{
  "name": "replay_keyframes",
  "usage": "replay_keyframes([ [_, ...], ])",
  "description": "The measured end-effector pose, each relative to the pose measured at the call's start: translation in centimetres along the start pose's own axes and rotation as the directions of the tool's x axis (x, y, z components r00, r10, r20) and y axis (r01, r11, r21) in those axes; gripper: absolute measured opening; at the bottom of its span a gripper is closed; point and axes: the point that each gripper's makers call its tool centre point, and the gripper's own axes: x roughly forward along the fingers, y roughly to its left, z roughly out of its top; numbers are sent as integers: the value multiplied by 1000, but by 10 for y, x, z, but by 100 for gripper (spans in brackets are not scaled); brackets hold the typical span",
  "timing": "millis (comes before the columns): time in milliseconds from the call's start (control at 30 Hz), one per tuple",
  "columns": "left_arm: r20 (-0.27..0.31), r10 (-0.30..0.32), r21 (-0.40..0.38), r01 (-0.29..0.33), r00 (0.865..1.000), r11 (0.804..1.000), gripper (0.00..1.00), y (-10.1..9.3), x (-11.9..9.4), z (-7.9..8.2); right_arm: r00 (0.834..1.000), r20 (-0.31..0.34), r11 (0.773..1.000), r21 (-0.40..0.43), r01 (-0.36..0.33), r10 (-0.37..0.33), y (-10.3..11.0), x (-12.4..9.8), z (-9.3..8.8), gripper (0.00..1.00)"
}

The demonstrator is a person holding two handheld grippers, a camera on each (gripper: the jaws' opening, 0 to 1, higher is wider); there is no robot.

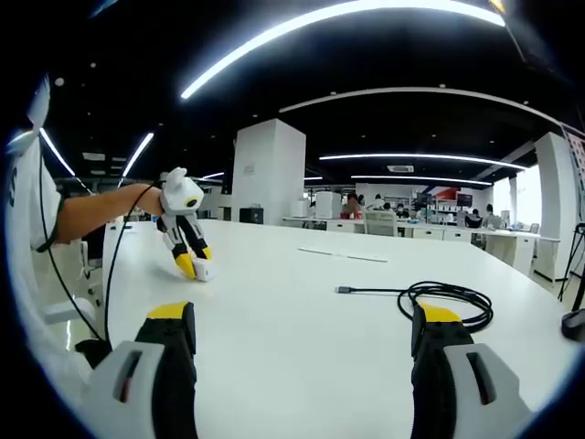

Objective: Plug the desk Type‑C cable into the charger adapter.

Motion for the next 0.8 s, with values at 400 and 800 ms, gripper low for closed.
replay_keyframes([
  [400,1,-12,6,12,1000,1000,26,-3,0,0,1000,0,1000,-3,-4,4,0,1,1,100],
  [800,-1,-29,17,29,1000,999,26,-15,3,3,1000,-2,1000,-4,-6,6,0,2,1,100],
])
